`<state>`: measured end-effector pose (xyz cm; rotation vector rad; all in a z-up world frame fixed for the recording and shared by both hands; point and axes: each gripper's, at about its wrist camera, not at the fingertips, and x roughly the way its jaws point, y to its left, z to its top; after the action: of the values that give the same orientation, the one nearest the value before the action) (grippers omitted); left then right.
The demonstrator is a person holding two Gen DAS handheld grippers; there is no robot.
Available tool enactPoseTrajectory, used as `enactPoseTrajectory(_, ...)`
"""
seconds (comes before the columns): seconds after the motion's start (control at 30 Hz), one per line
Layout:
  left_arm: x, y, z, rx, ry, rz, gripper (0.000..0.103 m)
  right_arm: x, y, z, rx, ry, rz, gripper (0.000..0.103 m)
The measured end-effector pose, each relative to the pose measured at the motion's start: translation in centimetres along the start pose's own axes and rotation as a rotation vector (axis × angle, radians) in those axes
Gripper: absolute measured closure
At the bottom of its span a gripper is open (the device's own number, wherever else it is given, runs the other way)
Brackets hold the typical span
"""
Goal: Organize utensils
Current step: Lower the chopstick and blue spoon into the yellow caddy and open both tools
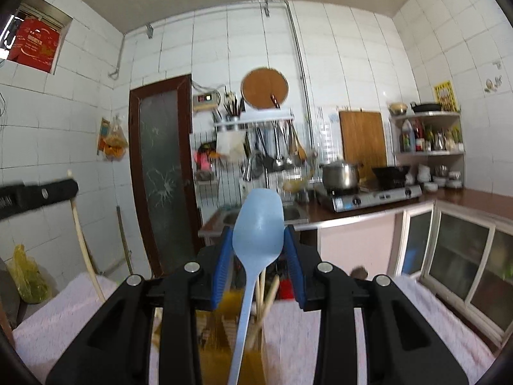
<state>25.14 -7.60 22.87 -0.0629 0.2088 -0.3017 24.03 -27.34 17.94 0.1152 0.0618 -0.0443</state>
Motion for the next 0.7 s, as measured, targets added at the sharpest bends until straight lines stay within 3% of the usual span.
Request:
enactPoseTrajectory(0.2, 3.2, -0.6, 1.2, 0.014, -0.033, 0.005, 0.098, 3.8, 0.8, -0.1, -0.033, -0.034, -0.007, 0.070)
enactPoseTrajectory(0.4, 8.2, 0.4, -2.8, 0.007, 0.035, 0.020, 0.098, 7.2, 1.2, -4.2, -0.053, -0.002, -0.004, 0.070)
enactPoseTrajectory(0.63, 9.5, 1.6, -5.2, 0.001, 0.086, 0.044, 0.098, 6.9, 0.7, -7.1, -0.084, 0.056, -0.017, 0.066)
enactPoseTrajectory(0.67, 9.0, 1.6, -5.1, 0.009, 0.090, 0.050, 0.092, 6.2, 0.5, -7.0, -0.081, 0.059, -0.028, 0.059)
enactPoseTrajectory(0.7, 8.4, 1.6, -5.1, 0.019, 0.091, 0.056, 0.077, 5.6, 0.3, -6.8, -0.078, 0.061, -0.032, 0.055)
